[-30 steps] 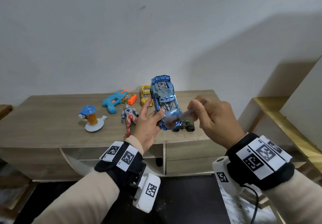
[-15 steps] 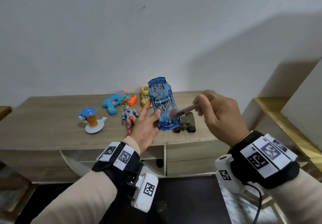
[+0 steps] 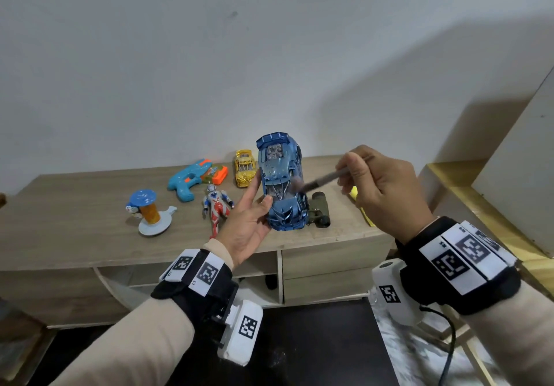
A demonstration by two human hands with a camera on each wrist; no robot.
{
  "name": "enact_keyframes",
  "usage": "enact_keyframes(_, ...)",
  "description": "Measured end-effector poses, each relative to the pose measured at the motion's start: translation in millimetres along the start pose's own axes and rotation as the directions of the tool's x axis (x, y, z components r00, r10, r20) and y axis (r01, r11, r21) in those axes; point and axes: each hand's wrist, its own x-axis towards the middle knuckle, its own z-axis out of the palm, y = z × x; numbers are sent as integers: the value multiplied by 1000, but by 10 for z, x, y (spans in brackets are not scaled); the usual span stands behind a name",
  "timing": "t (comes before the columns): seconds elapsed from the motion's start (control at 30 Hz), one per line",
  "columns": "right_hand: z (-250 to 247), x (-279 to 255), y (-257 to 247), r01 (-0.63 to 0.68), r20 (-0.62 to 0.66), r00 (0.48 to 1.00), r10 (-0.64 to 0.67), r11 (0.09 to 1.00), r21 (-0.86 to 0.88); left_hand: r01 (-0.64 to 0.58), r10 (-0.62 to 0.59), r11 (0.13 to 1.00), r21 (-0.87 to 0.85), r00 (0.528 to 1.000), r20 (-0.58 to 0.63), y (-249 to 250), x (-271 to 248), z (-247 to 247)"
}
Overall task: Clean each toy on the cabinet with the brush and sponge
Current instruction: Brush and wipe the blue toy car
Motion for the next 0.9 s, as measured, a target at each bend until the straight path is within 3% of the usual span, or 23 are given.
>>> enact_keyframes(0.17,-67,41,19,4,-142,990,3,999,45,-10,9,1000,23,998,69,-40,-40,-2)
enact_keyframes(0.3,-73,31,60,-71,-40,997,71,997,4,-20,19,1000,3,997,77,-22,-74,16)
enact_keyframes(0.43,-87,42,54,-40,-210,975,66,991,125,-25,26,1000,-13,997,73,-30,-77,-9)
enact_keyframes(0.57,-86,70,53,-110,-82,990,118,990,93,-22,22,1000,8,998,63,-59,-65,-15)
enact_keyframes(0.7,-95,69,63,-57,-197,977,77,993,105,-57,57,996,69,998,-6,-79,-60,-3)
enact_keyframes(0.83,-74,44,47,-99,5,995,99,993,62,-111,135,976,185,983,-125,-122,-40,50)
enact_keyframes(0.9,-54,7,20,-36,-36,999,38,998,60,-147,187,961,235,969,-163,-139,-30,76)
